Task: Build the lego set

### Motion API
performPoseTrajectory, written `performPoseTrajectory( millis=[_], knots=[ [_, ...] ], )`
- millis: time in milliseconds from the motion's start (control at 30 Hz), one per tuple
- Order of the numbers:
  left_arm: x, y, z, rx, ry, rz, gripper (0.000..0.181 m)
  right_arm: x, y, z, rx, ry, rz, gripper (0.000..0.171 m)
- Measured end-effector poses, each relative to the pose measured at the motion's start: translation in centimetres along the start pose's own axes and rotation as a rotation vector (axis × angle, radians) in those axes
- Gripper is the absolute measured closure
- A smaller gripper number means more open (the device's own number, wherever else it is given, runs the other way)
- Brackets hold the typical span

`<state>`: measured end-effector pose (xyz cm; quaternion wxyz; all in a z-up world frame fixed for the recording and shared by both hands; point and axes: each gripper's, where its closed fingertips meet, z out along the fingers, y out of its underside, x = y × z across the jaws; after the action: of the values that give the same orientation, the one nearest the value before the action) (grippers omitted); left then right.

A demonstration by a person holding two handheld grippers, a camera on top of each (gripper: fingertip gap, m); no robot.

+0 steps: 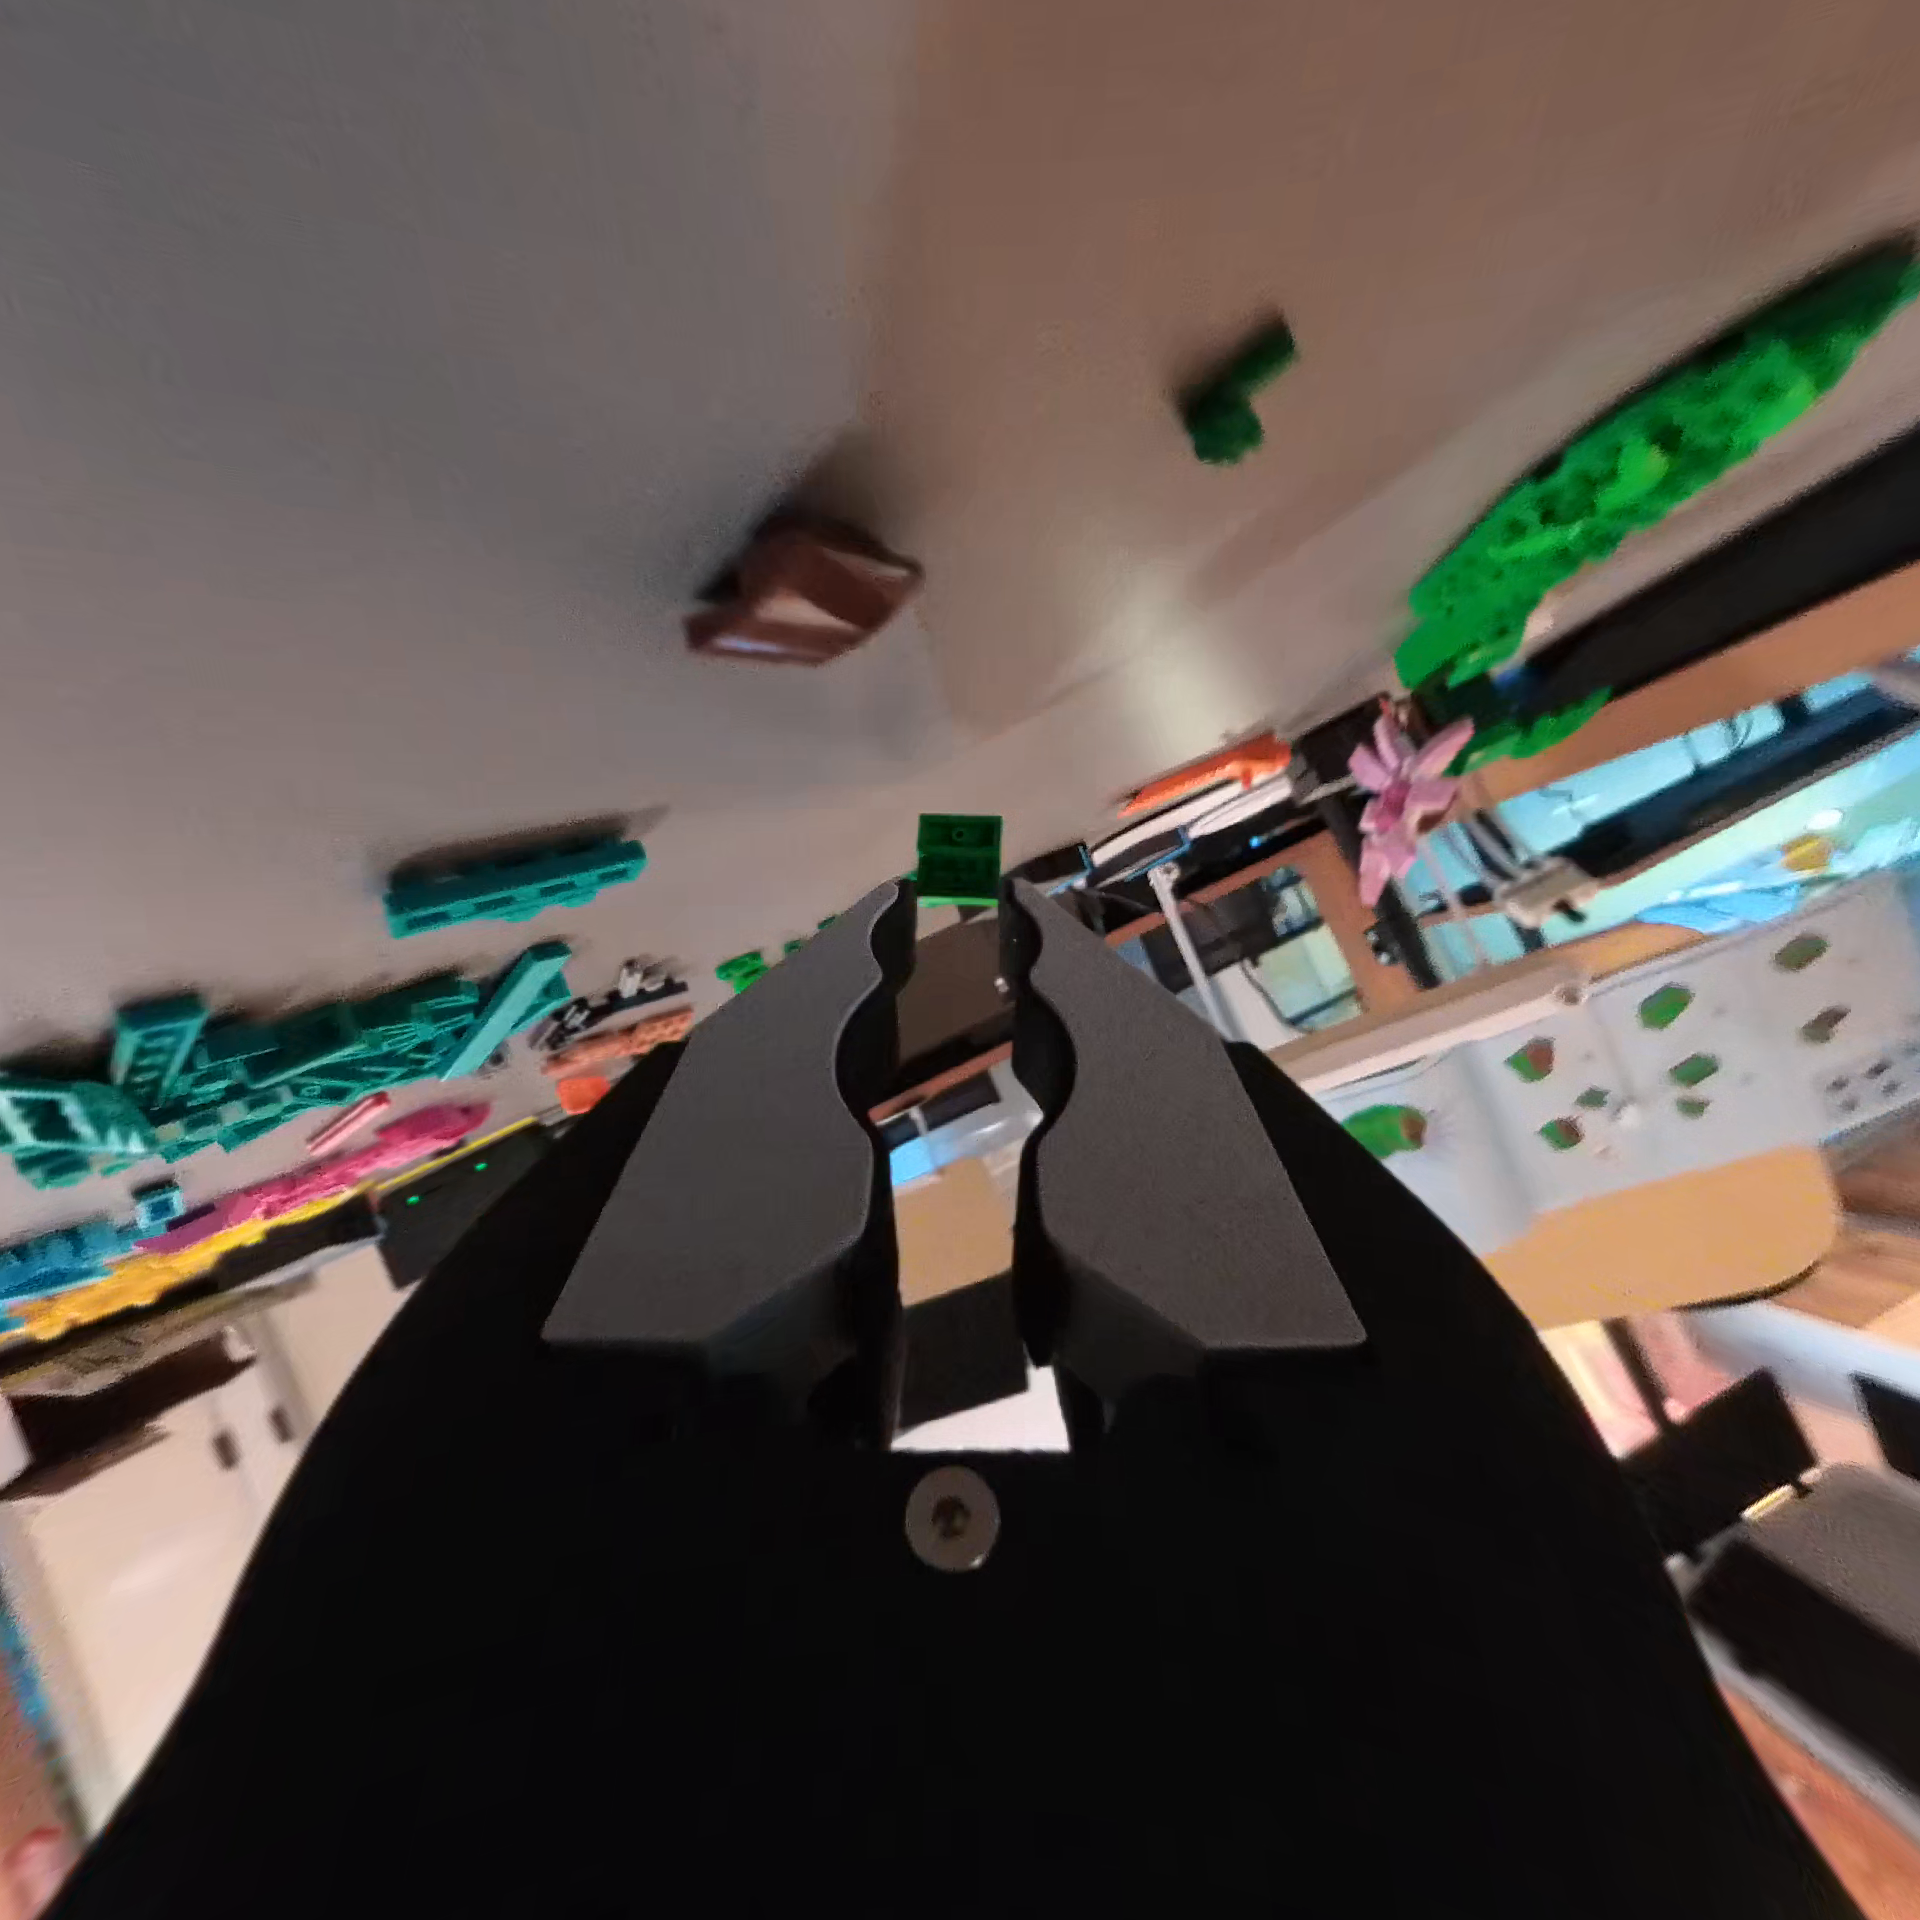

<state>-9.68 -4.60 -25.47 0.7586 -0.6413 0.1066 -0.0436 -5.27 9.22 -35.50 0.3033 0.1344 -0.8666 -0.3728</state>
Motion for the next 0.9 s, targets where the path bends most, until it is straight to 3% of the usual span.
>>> performPoseTrajectory(
  millis=[267,333,433,533,567,700,800,900],
  knots=[
    [0.0,0.0,0.0,0.001,0.0,-0.001,0.168,-0.4,-3.6,-1.9,0.105,0.062,-0.192,0.157],
    [0.0,0.0,0.0,0.001,0.0,-0.002,0.168,-0.4,-3.6,-2.2,0.122,0.067,-0.154,0.157],
    [0.0,0.0,0.0,0.001,0.001,-0.003,0.168,-0.2,-2.4,-3.0,0.142,0.039,0.038,0.141],
    [0.0,0.0,0.0,0.001,0.001,-0.006,0.168,-0.1,-1.1,-4.1,0.224,-0.029,0.451,0.147],
    [0.0,0.0,0.0,0.0,0.001,-0.007,0.168,0.4,-0.7,-4.3,0.268,-0.063,0.712,0.153],
    [0.0,0.0,0.0,0.001,0.003,-0.008,0.168,2.0,-1.1,-4.6,0.523,-0.41,1.819,0.151],
    [0.0,0.0,0.0,0.003,0.006,-0.004,0.168,0.9,-1.2,-3.2,0.528,-0.59,2.141,0.148],
    [0.1,0.0,0.0,0.002,0.007,-0.002,0.168,0.5,-2.3,-2.8,0.495,-0.711,2.244,0.145]
  ],
)
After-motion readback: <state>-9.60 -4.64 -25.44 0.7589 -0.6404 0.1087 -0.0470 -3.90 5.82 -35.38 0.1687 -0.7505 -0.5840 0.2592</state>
